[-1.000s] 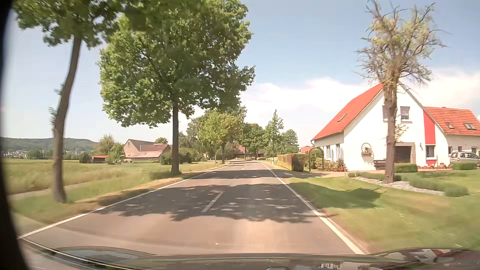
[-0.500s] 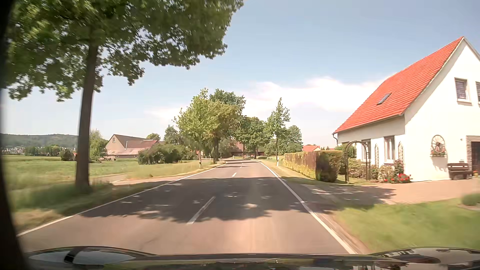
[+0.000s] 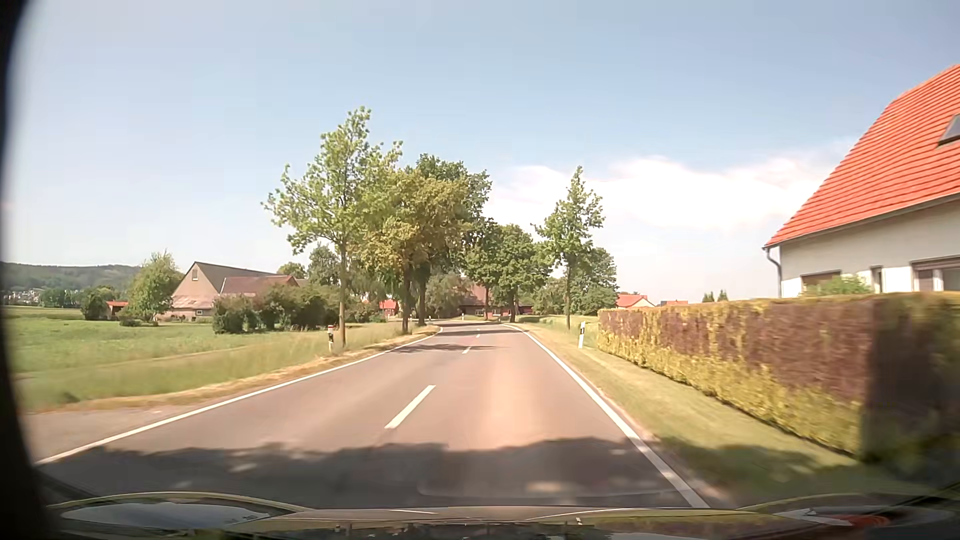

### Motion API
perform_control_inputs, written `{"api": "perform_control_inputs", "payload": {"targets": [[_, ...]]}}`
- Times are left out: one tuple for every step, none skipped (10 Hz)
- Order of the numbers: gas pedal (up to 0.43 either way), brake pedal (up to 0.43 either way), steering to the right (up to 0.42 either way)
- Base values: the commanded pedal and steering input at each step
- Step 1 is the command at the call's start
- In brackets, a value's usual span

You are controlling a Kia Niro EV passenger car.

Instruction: Follow the waypoints while adhering to traffic rules and regulations

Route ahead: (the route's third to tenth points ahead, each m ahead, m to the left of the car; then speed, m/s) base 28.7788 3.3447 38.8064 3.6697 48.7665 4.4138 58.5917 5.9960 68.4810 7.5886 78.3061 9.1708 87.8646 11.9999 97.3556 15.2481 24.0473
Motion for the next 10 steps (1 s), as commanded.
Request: {"api": "perform_control_inputs", "payload": {"targets": [[0.079,0.000,-0.005],[0.087,0.000,-0.005],[0.110,0.000,-0.005],[0.118,0.000,-0.006],[0.118,0.000,-0.007],[0.138,0.000,-0.009],[0.150,0.000,-0.011],[0.150,0.000,-0.012],[0.157,0.000,-0.014],[0.157,0.000,-0.015]]}}
